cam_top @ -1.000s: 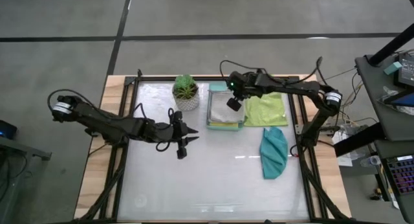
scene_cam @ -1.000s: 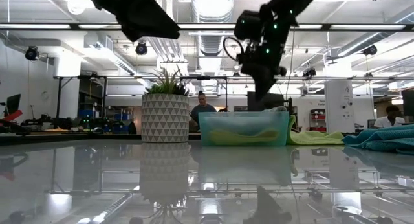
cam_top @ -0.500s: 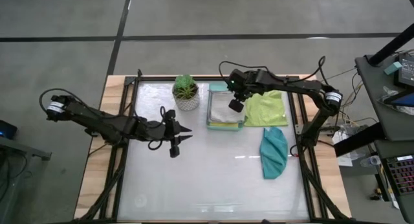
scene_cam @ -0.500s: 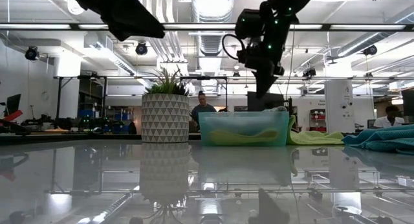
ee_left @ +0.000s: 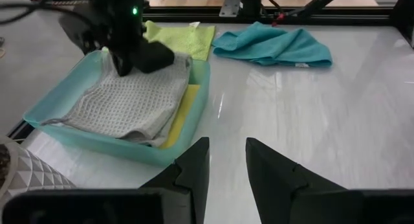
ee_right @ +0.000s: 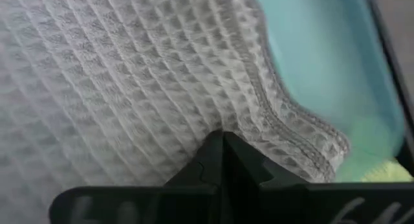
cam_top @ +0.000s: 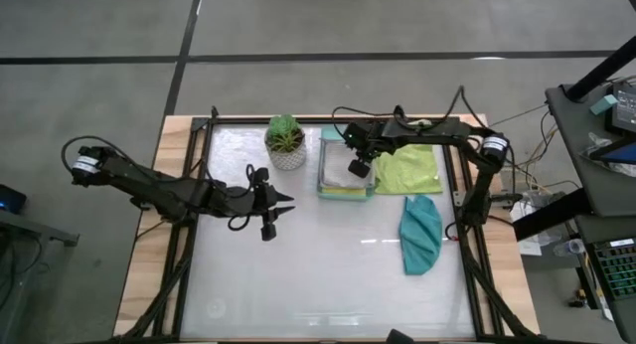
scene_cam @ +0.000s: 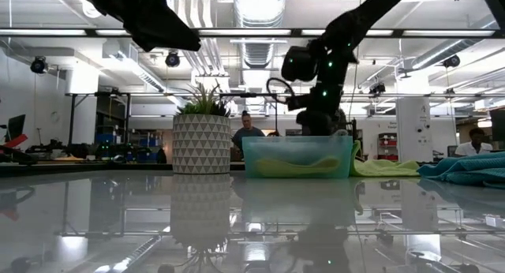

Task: Fold microfiber towels
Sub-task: Put the folded gray microfiber cloth into the blue bin

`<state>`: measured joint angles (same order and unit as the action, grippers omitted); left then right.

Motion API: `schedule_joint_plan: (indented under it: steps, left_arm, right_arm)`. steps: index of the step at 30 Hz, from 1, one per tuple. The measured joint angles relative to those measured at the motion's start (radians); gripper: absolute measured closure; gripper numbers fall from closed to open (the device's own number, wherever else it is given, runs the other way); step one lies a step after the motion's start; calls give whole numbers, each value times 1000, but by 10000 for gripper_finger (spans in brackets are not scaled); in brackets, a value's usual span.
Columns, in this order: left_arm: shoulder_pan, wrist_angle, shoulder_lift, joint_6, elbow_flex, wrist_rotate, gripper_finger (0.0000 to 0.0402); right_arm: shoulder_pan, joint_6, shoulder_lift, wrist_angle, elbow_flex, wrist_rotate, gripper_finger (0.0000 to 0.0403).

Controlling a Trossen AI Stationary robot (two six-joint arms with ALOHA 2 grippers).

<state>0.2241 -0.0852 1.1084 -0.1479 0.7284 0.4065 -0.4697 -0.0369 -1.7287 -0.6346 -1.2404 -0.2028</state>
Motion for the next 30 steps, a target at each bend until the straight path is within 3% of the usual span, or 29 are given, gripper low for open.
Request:
schedule_joint_plan:
  steps: [9, 20, 26, 30]
  left_arm:
    - [-2, 1, 0, 25, 0, 49, 315]
    - [-2, 5, -4, 137, 0, 107, 315]
    - [-2, 13, 10, 159, -2, 107, 315]
    - [-2, 25, 15, 189, -3, 107, 315]
  right_arm:
    - [0, -17, -53, 19, -34, -6, 394]
    - [20, 51, 69, -121, -62, 1, 394]
    - [74, 103, 127, -218, -63, 204, 394]
    - [122, 170, 135, -266, -63, 230, 394]
